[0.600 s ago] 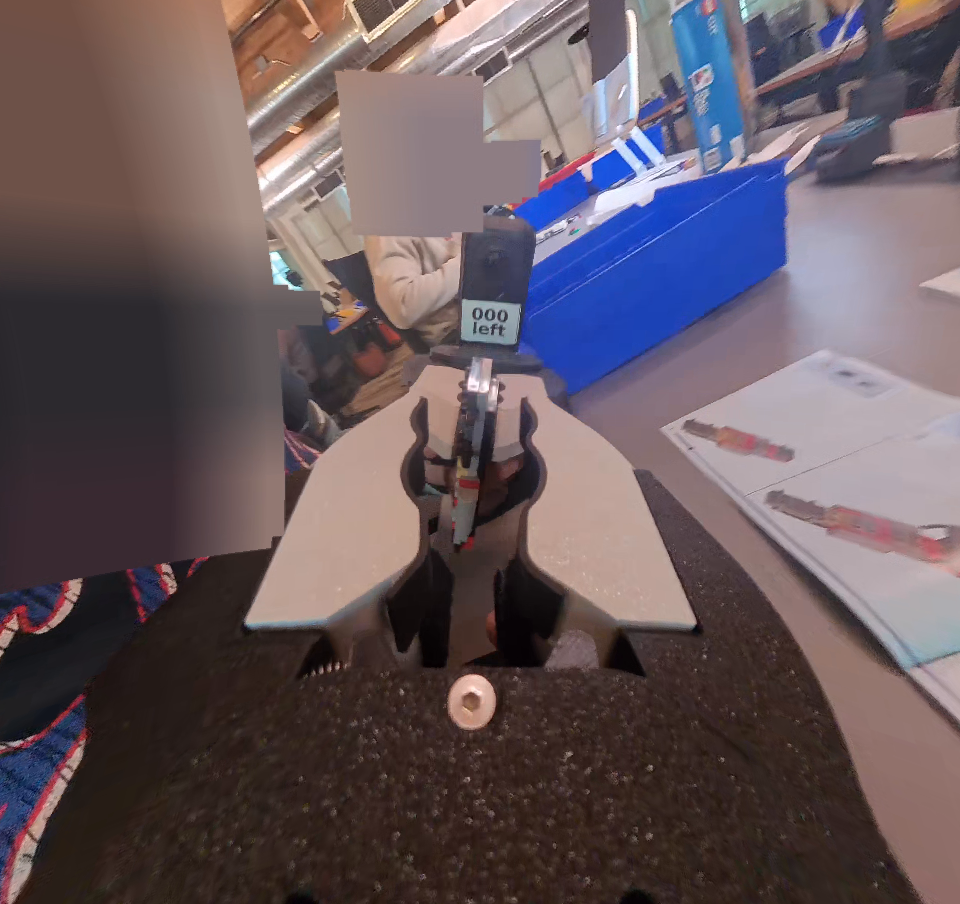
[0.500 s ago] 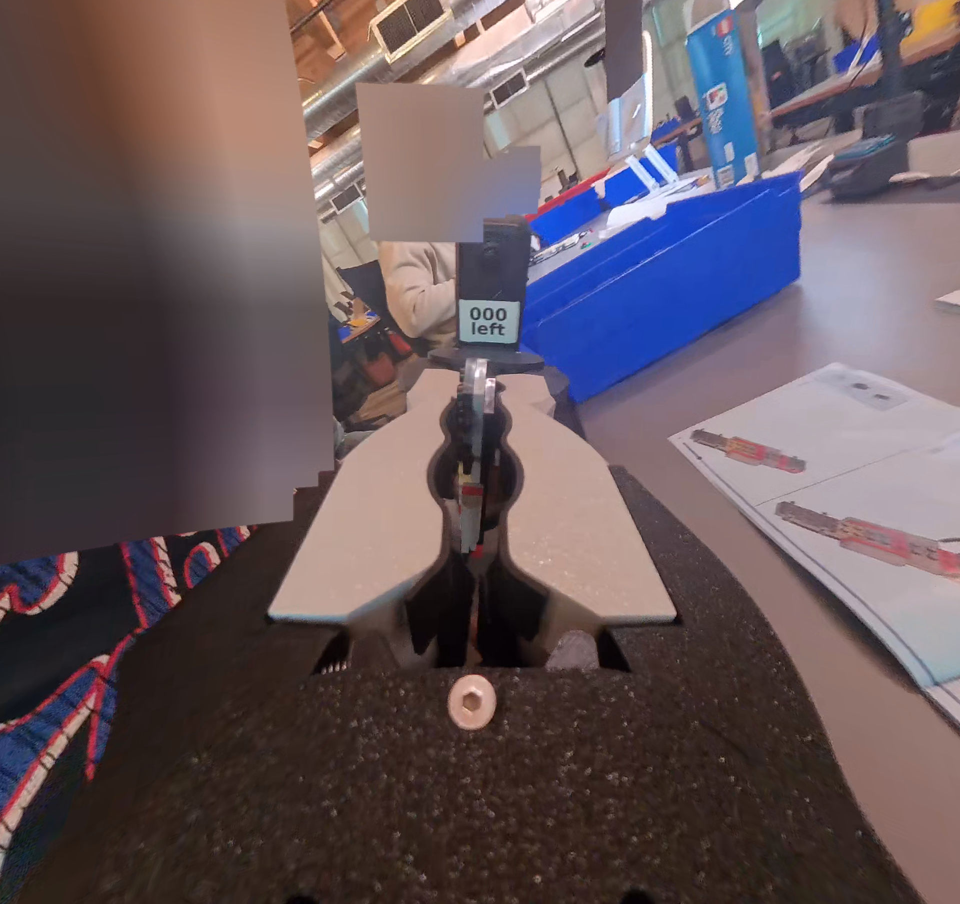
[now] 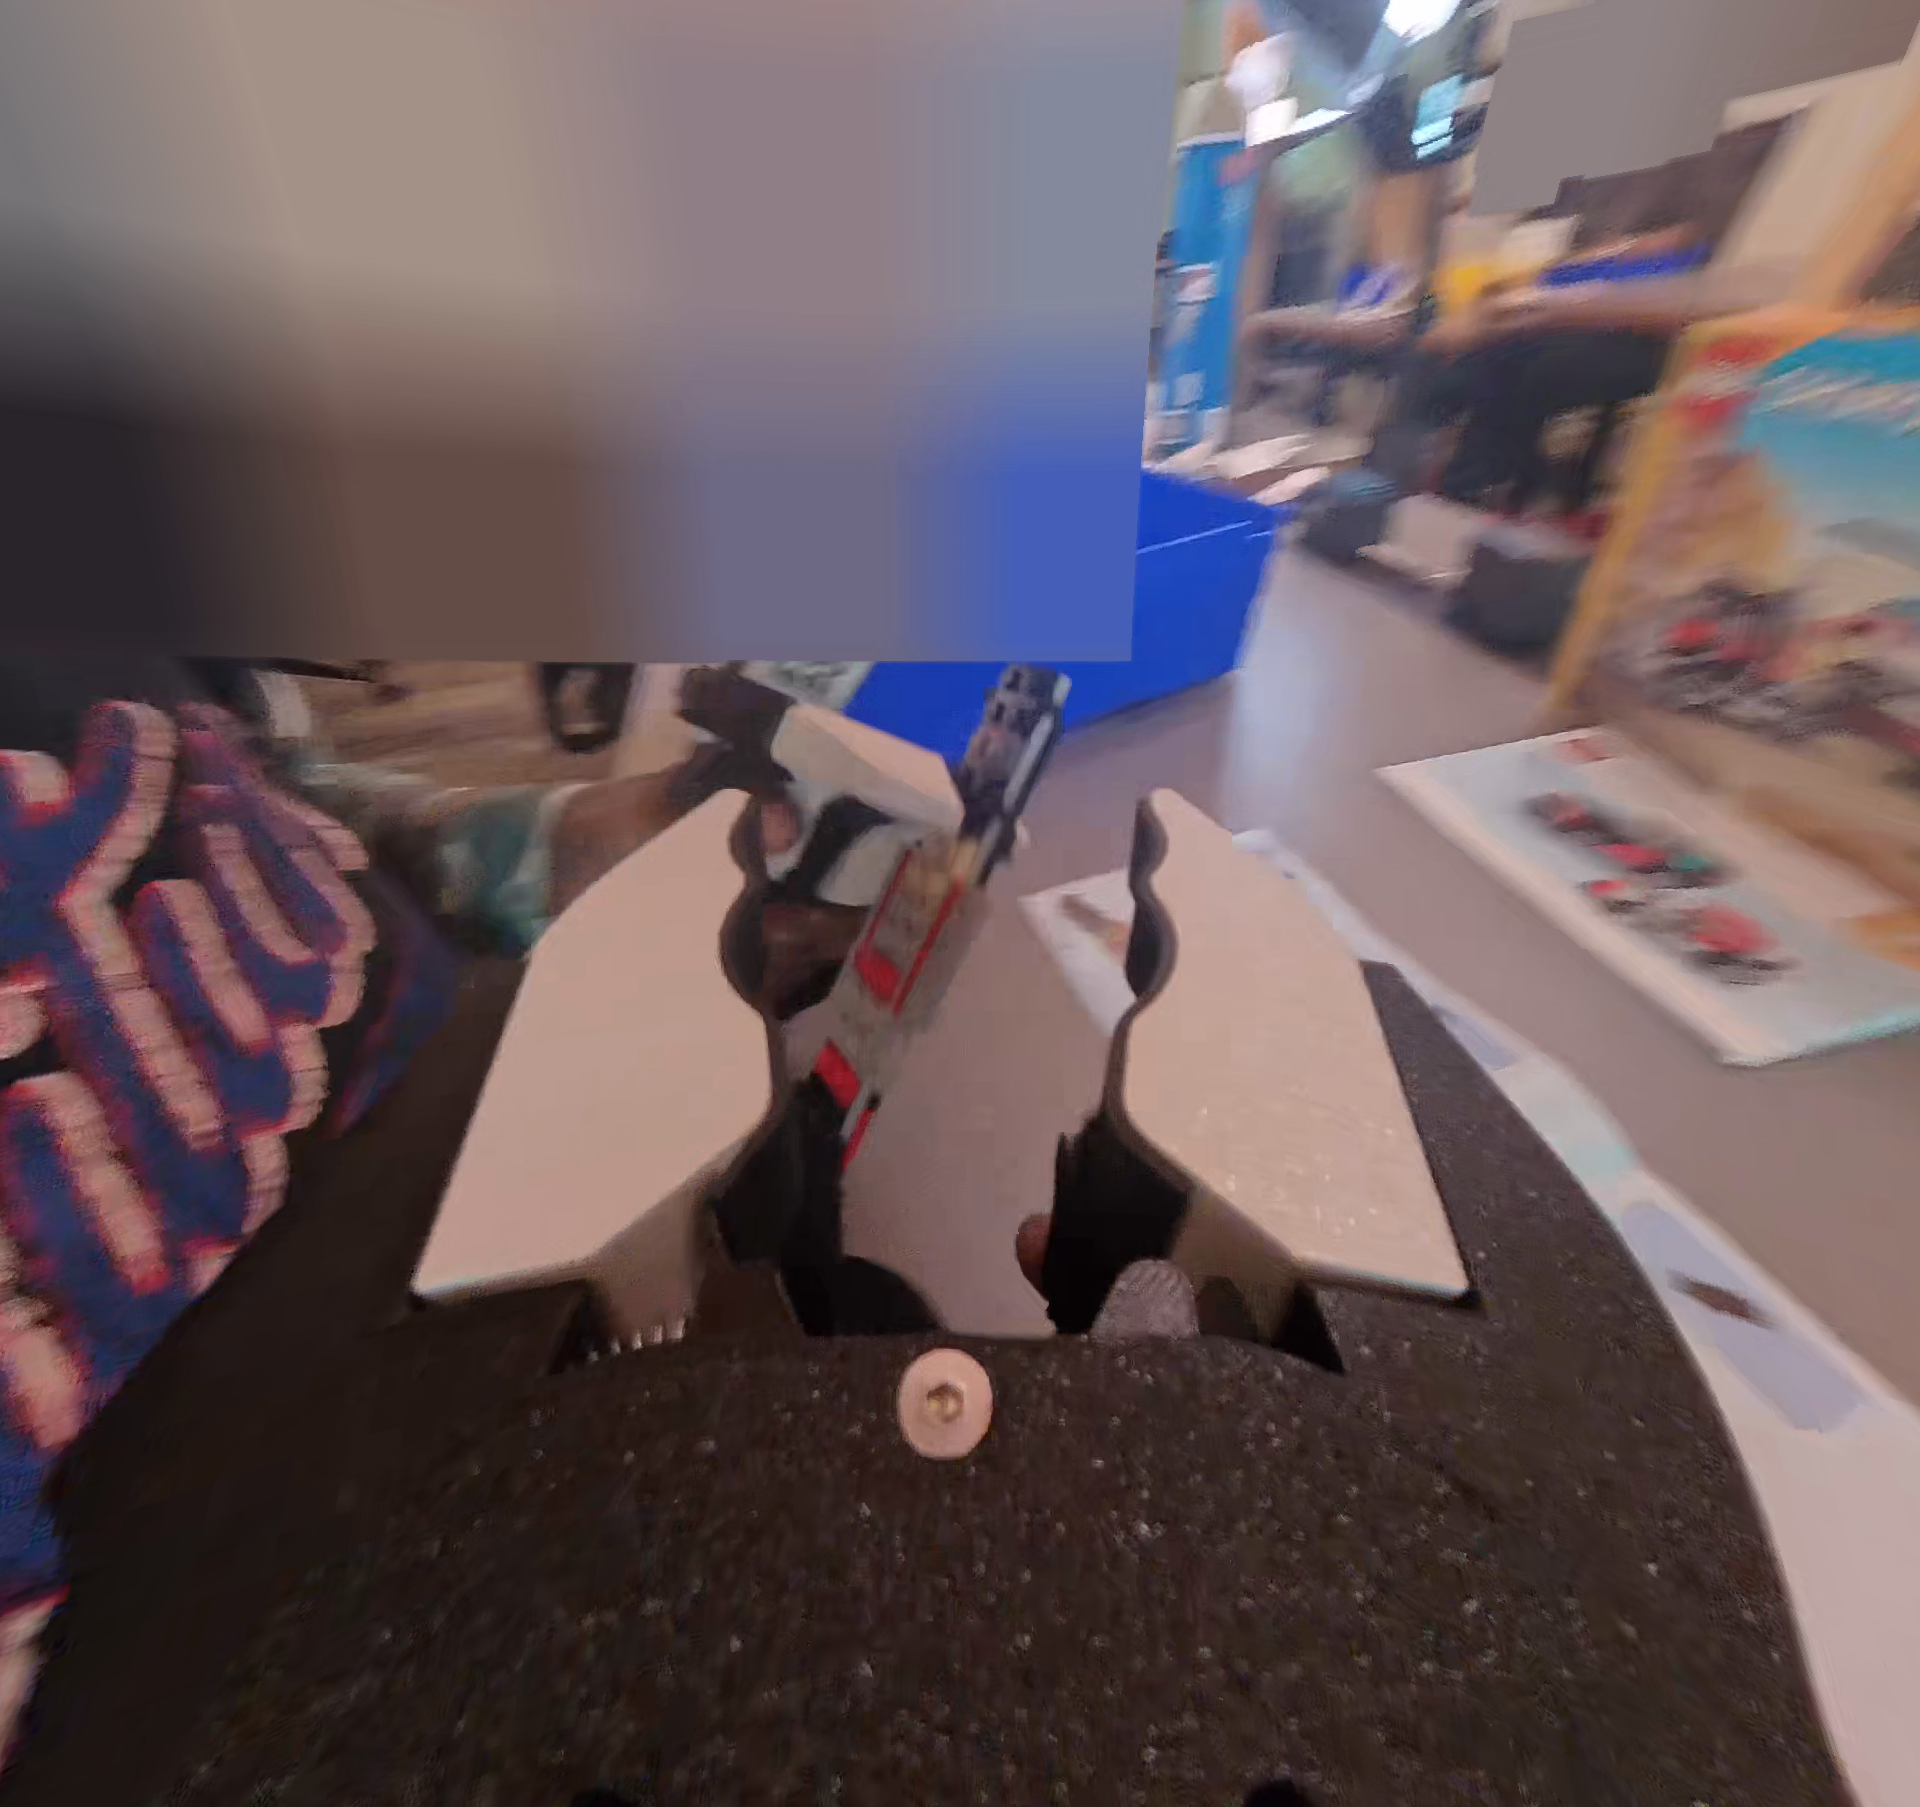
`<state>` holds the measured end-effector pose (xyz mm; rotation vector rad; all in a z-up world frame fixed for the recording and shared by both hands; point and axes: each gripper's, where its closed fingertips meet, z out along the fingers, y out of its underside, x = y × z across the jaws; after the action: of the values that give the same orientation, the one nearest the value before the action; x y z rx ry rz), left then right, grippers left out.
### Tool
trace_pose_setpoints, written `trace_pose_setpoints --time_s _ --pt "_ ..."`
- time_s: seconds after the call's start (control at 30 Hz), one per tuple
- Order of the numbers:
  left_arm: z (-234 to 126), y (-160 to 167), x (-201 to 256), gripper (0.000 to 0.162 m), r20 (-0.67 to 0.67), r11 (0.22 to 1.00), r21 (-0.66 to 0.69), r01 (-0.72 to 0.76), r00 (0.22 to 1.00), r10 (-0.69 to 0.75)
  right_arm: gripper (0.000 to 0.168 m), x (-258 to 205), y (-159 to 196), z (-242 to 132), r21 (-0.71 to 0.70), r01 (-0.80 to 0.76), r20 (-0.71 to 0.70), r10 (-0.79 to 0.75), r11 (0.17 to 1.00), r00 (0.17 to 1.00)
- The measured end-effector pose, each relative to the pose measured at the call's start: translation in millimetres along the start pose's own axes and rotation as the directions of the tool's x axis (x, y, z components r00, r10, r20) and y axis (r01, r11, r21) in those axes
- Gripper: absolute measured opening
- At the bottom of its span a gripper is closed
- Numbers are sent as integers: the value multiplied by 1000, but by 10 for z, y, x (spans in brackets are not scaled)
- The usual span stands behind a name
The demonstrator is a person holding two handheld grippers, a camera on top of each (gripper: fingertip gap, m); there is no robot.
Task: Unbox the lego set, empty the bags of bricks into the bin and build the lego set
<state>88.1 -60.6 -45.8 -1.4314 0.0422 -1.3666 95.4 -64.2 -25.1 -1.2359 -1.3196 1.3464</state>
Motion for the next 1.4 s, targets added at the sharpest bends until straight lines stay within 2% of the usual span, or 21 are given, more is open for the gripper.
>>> trace_pose_setpoints --time_s 0.1,0.2,0.27,0.37,0.43,0.5,0.57,0.63,0.7,0.73,0.83,0.93,1.07,1.17,1.27,1.4 --pt "-147 -298 -266 11 70 932 319 175 976 -207 68 102 90 45 -65 135 -211 -146 989 967" --pt "-186 -348 -385 11 68 864 443 241 952 -300 64 138 312 166 -215 149 -306 -212 965 928" --pt "-170 -326 -411 11 45 840 463 283 939 -341 66 200 425 225 -294 148 -341 -249 944 907" --pt "-126 -258 -415 12 51 846 450 286 937 -345 65 238 524 327 -369 144 -335 -276 918 901" --pt "-108 -230 -399 11 69 859 438 264 943 -325 50 268 615 350 -454 156 -315 -322 877 893" --pt "-106 -205 -393 12 90 877 416 239 949 -302 45 302 652 321 -511 190 -295 -379 838 877" --pt "-97 -159 -367 12 88 907 355 227 958 -274 45 288 659 287 -515 222 -237 -386 828 892" --pt "-107 -104 -324 29 94 950 262 171 975 -202 45 262 682 204 -506 237 -132 -346 829 929" --pt "-197 -120 -295 45 145 982 185 28 988 -56 45 319 826 18 -575 215 -29 -282 789 959" --pt "-253 -128 -303 47 192 989 126 -73 980 47 45 317 927 -72 -605 237 56 -256 760 965" --pt "-409 -145 -353 49 280 935 -112 -336 892 354 45 332 1294 -299 -692 283 253 -144 664 957" --pt "-498 -160 -482 49 302 846 -319 -428 800 518 45 374 1538 -358 -741 310 340 -66 596 938" --pt "-479 -167 -660 48 292 784 -450 -428 759 582 45 391 1637 -293 -744 326 381 -30 583 924" --pt "-425 -128 -773 48 273 770 -497 -400 770 577 45 400 1645 -291 -735 348 400 -41 583 915" --pt "-361 8 -883 47 224 731 -581 -357 794 565 45 392 1624 -336 -746 301 377 4 595 926" --pt "-254 177 -1105 47 165 637 -687 -351 778 607 51 419 1302 -322 -632 146 269 39 761 962"
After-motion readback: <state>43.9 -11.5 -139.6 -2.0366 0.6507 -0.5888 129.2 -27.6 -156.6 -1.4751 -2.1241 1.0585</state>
